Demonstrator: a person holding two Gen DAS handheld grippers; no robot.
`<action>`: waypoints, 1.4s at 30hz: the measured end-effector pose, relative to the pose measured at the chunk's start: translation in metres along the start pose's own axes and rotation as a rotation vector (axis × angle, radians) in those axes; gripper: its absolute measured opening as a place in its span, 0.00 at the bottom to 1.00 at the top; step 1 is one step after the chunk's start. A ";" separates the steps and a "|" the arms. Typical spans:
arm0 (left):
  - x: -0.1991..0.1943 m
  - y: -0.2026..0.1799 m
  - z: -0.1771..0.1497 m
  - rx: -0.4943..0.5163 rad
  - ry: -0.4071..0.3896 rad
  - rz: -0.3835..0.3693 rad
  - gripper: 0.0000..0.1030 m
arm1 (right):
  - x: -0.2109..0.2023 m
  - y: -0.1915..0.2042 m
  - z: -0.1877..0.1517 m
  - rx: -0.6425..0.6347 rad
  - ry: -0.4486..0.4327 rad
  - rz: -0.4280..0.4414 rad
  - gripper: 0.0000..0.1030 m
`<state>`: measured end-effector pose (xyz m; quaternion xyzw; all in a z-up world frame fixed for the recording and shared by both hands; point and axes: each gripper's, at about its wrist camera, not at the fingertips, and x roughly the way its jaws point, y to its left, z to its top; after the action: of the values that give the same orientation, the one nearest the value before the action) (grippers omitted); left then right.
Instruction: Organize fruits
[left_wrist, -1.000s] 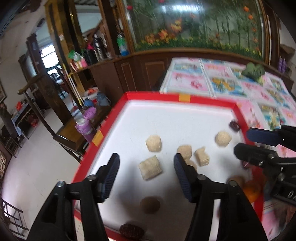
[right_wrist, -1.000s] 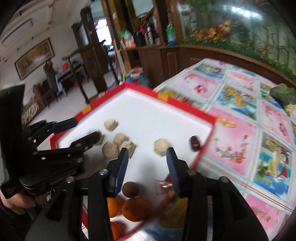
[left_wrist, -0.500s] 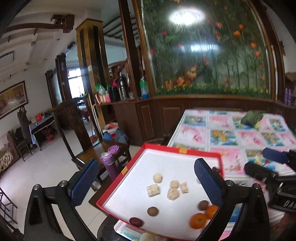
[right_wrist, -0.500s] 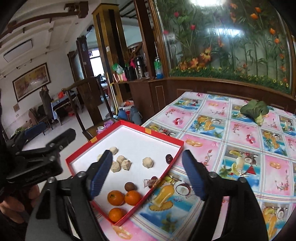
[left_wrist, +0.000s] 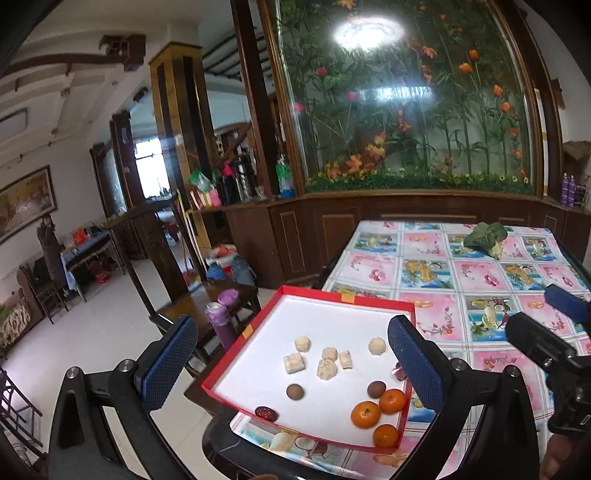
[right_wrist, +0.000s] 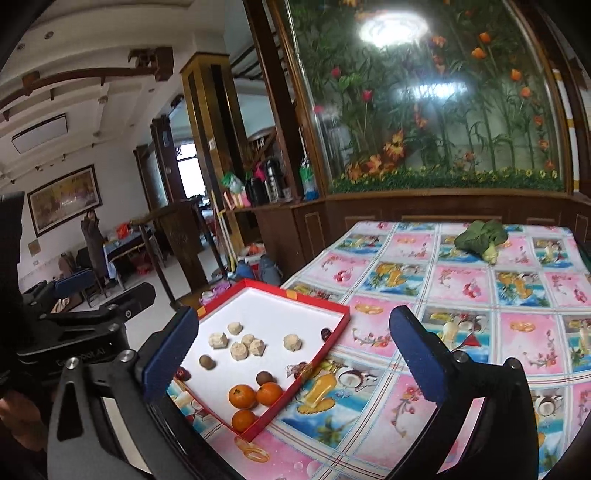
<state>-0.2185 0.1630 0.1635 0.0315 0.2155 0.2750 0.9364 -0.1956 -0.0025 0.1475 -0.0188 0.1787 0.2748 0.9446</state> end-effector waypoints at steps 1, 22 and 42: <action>-0.004 -0.001 0.000 -0.001 -0.017 0.008 1.00 | -0.002 0.002 0.000 -0.013 -0.008 -0.010 1.00; -0.033 0.008 0.002 -0.062 -0.050 -0.090 1.00 | -0.024 0.017 0.001 -0.076 -0.046 -0.043 1.00; -0.039 0.021 0.000 -0.084 -0.058 -0.109 1.00 | -0.028 0.027 0.002 -0.094 -0.067 -0.082 1.00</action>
<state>-0.2585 0.1599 0.1824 -0.0116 0.1781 0.2313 0.9564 -0.2311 0.0064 0.1607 -0.0611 0.1329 0.2443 0.9586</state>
